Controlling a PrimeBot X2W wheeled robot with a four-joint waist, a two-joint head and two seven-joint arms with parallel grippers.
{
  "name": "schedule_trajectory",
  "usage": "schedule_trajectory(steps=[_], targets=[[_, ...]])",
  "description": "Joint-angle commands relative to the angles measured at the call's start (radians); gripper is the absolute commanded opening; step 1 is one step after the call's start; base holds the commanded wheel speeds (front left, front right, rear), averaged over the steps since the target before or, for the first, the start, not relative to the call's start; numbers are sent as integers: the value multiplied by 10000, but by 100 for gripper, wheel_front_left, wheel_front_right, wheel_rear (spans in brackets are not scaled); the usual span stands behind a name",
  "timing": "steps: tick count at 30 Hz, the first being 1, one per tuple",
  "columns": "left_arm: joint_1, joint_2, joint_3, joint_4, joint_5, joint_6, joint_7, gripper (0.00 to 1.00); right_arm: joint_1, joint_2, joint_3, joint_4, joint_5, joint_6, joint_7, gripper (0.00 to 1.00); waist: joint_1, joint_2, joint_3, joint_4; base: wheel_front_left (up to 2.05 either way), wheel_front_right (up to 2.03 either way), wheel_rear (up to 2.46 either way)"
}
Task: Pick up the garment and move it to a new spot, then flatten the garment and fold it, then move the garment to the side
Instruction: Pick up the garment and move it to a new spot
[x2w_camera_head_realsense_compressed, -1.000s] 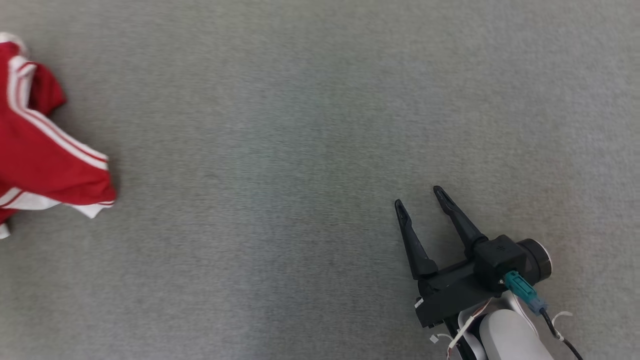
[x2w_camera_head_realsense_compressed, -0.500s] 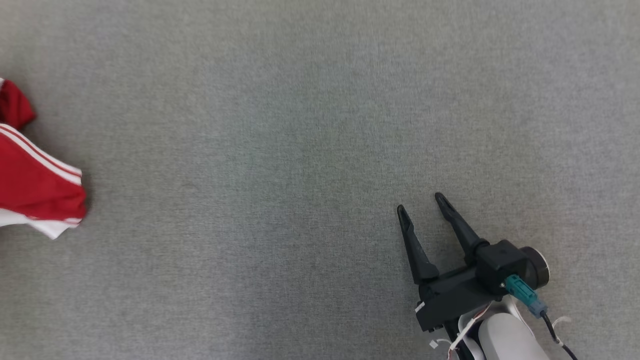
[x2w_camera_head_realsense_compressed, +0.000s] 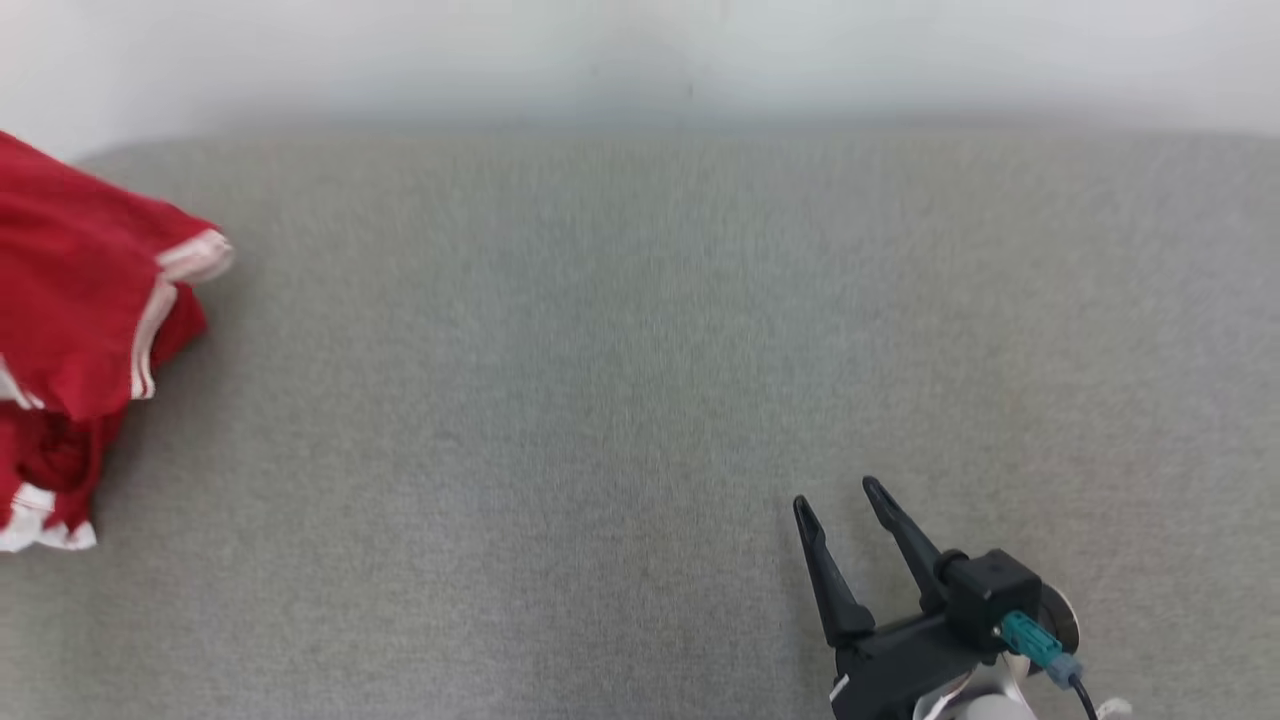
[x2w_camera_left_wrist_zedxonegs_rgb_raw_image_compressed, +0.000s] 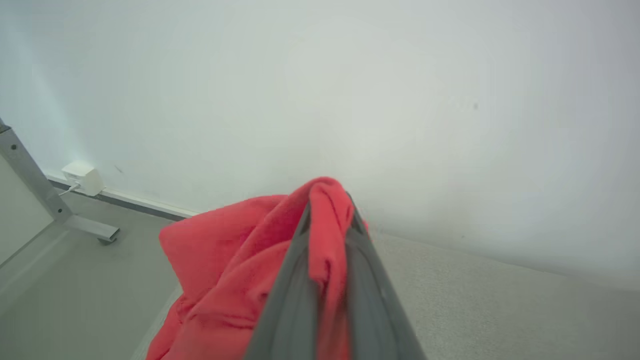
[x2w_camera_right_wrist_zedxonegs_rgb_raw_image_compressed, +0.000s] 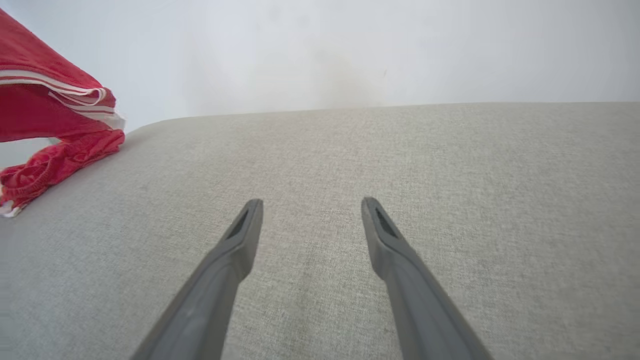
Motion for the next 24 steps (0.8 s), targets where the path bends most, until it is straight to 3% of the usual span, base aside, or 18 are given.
schedule_trajectory(steps=[1,10,24], targets=[[-203,-139,-104,-117,-57,-67,-68,0,206,-17,-29,58,90,-21,-64,100,2,1,-1135,-111,0,0,0],[-1094,-1470,-1428,-1105,-170,-156,154,0,540,-18,-40,181,287,-21,-116,100,2,1,-1985,-1240,0,0,0],[-323,-3022,-2667,-1494,-786,-310,-110,0,182,-15,180,223,201,-21,-113,100,2,1,-1470,-4214,0,0,0]])
